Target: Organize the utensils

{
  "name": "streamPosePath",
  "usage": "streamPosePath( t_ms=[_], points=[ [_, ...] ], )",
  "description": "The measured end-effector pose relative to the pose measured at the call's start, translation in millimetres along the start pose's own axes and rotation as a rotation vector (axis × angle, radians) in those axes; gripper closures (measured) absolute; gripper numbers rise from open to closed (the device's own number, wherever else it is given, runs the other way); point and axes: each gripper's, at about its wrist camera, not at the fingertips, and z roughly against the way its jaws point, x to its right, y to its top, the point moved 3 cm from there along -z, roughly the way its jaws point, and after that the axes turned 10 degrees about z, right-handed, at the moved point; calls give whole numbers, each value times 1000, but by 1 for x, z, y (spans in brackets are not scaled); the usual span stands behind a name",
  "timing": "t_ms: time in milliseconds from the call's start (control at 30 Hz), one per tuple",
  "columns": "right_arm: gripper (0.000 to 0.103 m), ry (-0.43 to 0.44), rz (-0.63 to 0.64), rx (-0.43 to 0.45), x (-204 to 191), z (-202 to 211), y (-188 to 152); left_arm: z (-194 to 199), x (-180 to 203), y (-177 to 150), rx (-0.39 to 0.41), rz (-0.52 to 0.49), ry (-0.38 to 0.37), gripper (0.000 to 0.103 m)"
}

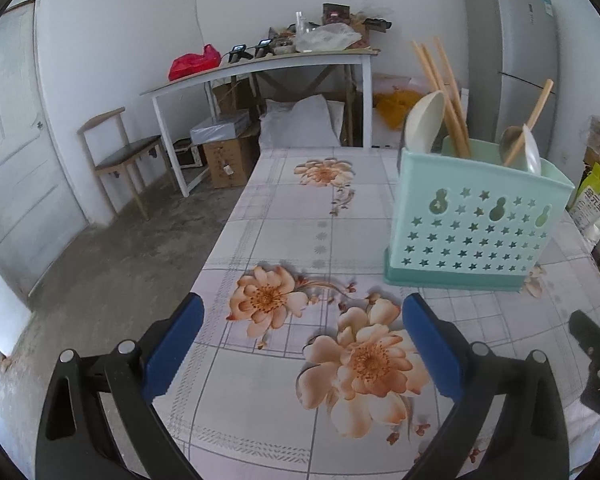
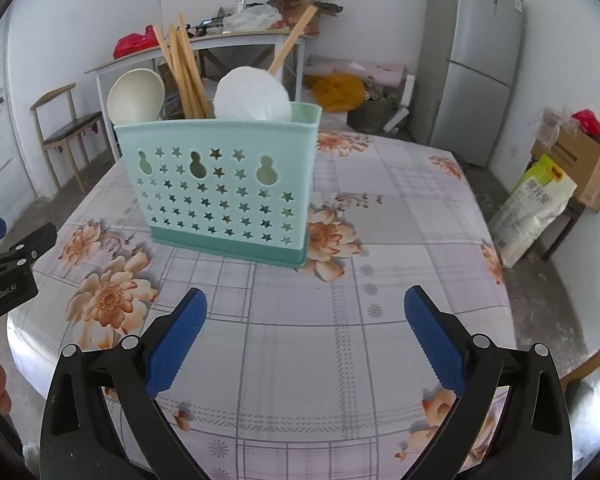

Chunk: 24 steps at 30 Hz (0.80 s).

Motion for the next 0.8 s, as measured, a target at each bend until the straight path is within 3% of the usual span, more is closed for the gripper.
streamPosePath(
  t_ms=[300, 800],
  points=[
    [8, -12, -43, -8, 11, 0, 1, -3, 1, -1, -48, 8, -2, 6],
    [8, -17, -47, -9, 13, 1, 3, -2, 2, 0, -53, 13, 4, 6]
  ],
)
